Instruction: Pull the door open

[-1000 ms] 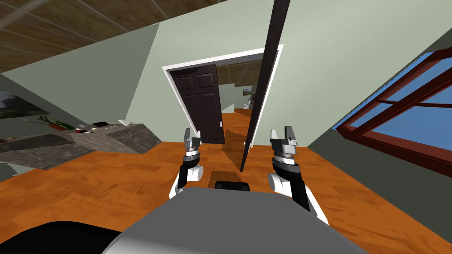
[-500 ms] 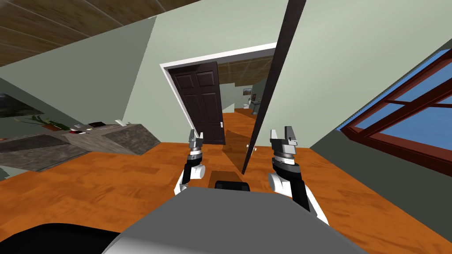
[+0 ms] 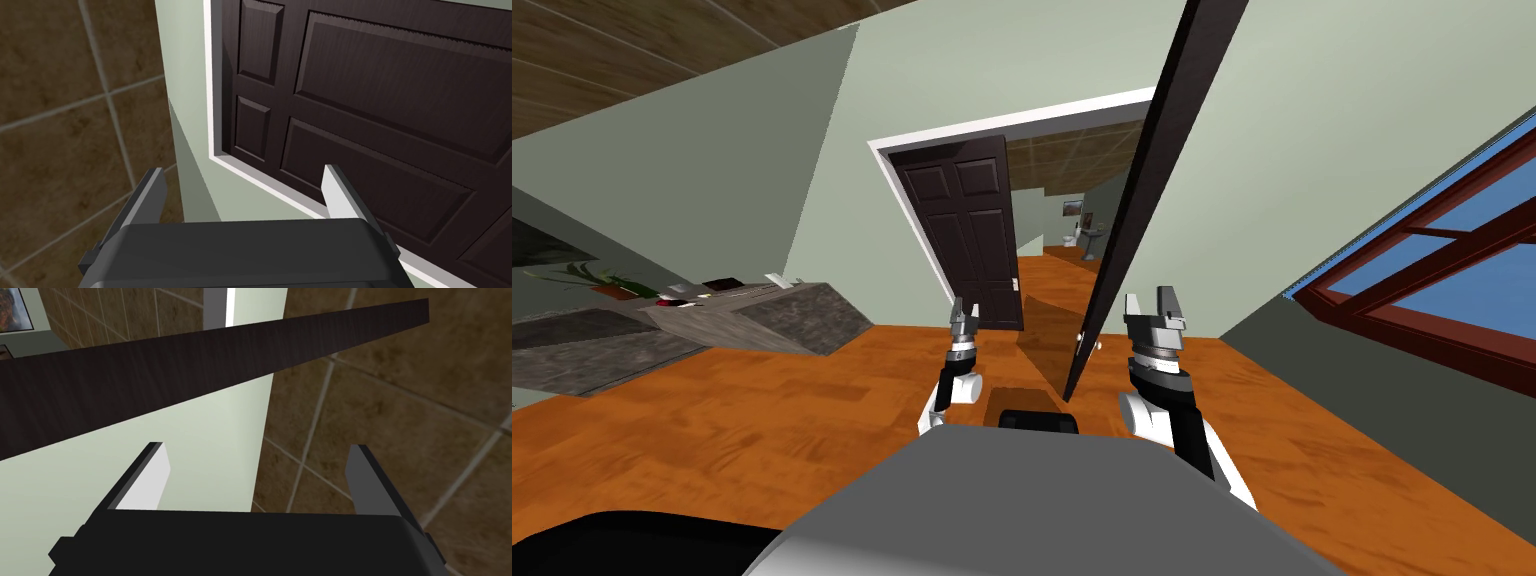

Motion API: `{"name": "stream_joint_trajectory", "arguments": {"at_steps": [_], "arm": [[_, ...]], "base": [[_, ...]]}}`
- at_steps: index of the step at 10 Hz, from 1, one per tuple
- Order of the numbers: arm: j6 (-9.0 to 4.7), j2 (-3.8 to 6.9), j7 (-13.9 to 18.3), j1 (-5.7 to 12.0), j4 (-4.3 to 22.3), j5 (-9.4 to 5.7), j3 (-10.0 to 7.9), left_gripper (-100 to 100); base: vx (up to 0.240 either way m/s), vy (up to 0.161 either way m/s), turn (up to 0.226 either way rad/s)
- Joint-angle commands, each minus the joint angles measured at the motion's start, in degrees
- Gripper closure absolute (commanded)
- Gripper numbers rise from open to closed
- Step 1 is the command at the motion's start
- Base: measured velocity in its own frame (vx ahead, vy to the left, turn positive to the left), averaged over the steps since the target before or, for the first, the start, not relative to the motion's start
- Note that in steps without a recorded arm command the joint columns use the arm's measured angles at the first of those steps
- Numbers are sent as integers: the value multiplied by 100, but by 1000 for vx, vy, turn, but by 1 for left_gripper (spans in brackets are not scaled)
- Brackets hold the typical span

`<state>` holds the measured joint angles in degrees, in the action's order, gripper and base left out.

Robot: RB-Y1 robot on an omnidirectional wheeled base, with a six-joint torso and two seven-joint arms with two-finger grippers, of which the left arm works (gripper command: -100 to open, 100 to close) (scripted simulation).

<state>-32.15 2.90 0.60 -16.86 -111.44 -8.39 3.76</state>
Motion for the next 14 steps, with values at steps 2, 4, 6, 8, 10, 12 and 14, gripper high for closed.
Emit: {"name": "stream_joint_trajectory", "arguments": {"at_steps": [2,4,6,8,10,12,14], "arm": [[-126,65,-73,174,449,-133,40,-100],[-205,93,-144,304,779,-232,89,-100],[-283,121,-215,434,1117,-330,138,-100],[-365,141,-290,570,1482,-433,190,-100],[-449,158,-366,708,1840,-538,242,-100],[-532,175,-442,846,2197,-643,294,-100],[-618,181,-520,989,2547,-751,348,-100]], "base": [[77,62,-8],[98,67,-12],[96,61,-10],[93,63,-12],[99,52,-16],[94,57,-12],[94,52,-18]]}}
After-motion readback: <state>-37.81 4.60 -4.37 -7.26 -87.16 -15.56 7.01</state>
